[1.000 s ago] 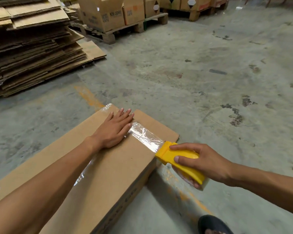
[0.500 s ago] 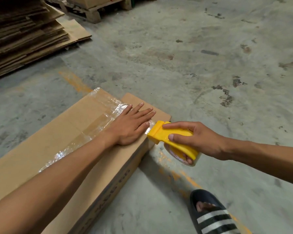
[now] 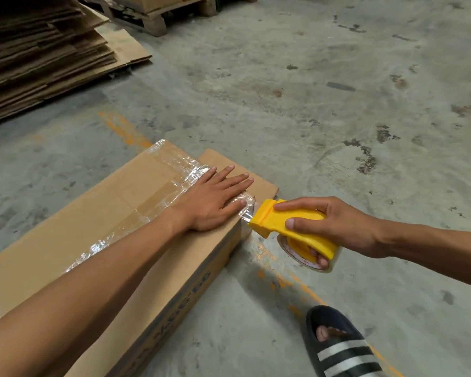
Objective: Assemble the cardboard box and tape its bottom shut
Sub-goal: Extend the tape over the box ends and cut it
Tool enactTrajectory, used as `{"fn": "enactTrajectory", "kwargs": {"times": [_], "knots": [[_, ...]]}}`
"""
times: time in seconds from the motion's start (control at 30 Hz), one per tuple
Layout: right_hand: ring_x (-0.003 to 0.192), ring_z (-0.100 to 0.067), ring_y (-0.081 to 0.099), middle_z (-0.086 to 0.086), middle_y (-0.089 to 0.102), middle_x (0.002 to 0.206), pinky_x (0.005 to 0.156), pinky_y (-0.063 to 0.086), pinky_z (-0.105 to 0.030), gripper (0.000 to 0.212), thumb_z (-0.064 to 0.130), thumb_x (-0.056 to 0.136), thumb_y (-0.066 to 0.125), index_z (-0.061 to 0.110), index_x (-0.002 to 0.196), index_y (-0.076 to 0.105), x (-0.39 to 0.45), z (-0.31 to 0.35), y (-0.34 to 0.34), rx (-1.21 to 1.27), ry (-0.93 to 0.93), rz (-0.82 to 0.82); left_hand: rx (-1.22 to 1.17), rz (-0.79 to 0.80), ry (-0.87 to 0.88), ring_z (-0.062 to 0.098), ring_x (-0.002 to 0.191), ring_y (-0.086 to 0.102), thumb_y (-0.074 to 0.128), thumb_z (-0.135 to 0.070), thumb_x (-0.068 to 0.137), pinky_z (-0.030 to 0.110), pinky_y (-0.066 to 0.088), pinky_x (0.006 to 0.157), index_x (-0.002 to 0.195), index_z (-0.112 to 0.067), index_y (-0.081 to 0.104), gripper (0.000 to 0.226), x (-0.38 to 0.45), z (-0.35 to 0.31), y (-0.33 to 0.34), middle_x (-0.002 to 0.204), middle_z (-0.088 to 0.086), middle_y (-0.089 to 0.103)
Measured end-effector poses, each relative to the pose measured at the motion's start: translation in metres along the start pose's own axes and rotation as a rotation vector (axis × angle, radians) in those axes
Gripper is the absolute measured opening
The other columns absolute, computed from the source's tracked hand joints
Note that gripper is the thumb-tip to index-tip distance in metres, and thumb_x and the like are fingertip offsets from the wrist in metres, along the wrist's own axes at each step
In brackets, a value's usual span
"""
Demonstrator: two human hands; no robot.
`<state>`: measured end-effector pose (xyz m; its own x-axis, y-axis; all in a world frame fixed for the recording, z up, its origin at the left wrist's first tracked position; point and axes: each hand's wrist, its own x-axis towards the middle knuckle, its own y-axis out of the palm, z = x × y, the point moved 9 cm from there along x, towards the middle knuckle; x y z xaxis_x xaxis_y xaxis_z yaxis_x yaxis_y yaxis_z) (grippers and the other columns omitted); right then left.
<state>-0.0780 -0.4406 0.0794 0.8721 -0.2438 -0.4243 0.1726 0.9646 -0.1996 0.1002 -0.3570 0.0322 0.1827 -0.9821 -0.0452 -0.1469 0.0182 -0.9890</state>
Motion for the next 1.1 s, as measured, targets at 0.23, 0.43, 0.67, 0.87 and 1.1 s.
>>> {"fn": "enactTrajectory", "kwargs": {"times": [0.23, 0.43, 0.67, 0.87, 1.1], "knots": [[0.036, -0.016, 0.051, -0.025, 0.062, 0.089, 0.039, 0.049, -0.024, 0.027, 0.03, 0.095, 0.063, 0.025, 0.12, 0.07, 0.037, -0.019, -0.006, 0.103, 0.223, 0.063, 0.047, 0.006, -0.015, 0.007, 0.151, -0.007, 0.013, -0.07, 0.093, 0.038, -0.007, 0.122, 0.156, -0.039, 0.01, 0.071, 0.002, -0.003, -0.001, 0.163, -0.018, 0.011], [0.034, -0.013, 0.052, -0.008, 0.075, 0.073, 0.039, 0.048, -0.022, 0.024, 0.018, 0.094, 0.065, 0.011, 0.115, 0.073, 0.021, -0.078, -0.034, -0.303, 0.415, 0.072, -0.038, 0.028, -0.114, 0.01, 0.152, -0.001, 0.018, -0.07, 0.082, 0.042, -0.008, 0.122, 0.148, -0.038, 0.035, 0.076, 0.006, -0.003, -0.001, 0.16, -0.016, 0.027], [0.033, -0.009, 0.056, -0.004, 0.071, 0.081, 0.04, 0.048, -0.021, 0.026, 0.023, 0.094, 0.065, 0.017, 0.118, 0.072, 0.05, -0.043, -0.081, -0.317, 0.275, -0.123, 0.026, -0.004, -0.376, 0.031, 0.151, 0.007, 0.043, -0.046, 0.088, 0.057, -0.009, 0.118, 0.121, -0.022, 0.056, 0.043, 0.02, -0.018, 0.008, 0.137, 0.002, 0.052], [0.071, -0.014, 0.065, -0.007, 0.071, 0.103, 0.058, 0.053, -0.024, 0.031, 0.028, 0.093, 0.067, 0.018, 0.122, 0.071, 0.086, 0.007, -0.086, -0.328, 0.099, -0.256, 0.063, -0.048, -0.391, 0.029, 0.152, -0.003, 0.039, -0.049, 0.094, 0.053, -0.006, 0.119, 0.152, -0.023, 0.029, 0.064, 0.013, -0.024, 0.006, 0.165, 0.003, 0.013], [0.034, -0.005, 0.055, -0.014, 0.071, 0.091, 0.059, 0.052, -0.03, 0.031, 0.027, 0.088, 0.072, 0.016, 0.117, 0.072, 0.137, 0.104, -0.035, -0.156, -0.178, -0.272, 0.058, -0.018, -0.301, 0.023, 0.152, -0.013, 0.032, -0.051, 0.098, 0.045, -0.006, 0.122, 0.158, -0.023, -0.002, 0.075, -0.049, -0.025, 0.005, 0.166, -0.001, -0.01]]}}
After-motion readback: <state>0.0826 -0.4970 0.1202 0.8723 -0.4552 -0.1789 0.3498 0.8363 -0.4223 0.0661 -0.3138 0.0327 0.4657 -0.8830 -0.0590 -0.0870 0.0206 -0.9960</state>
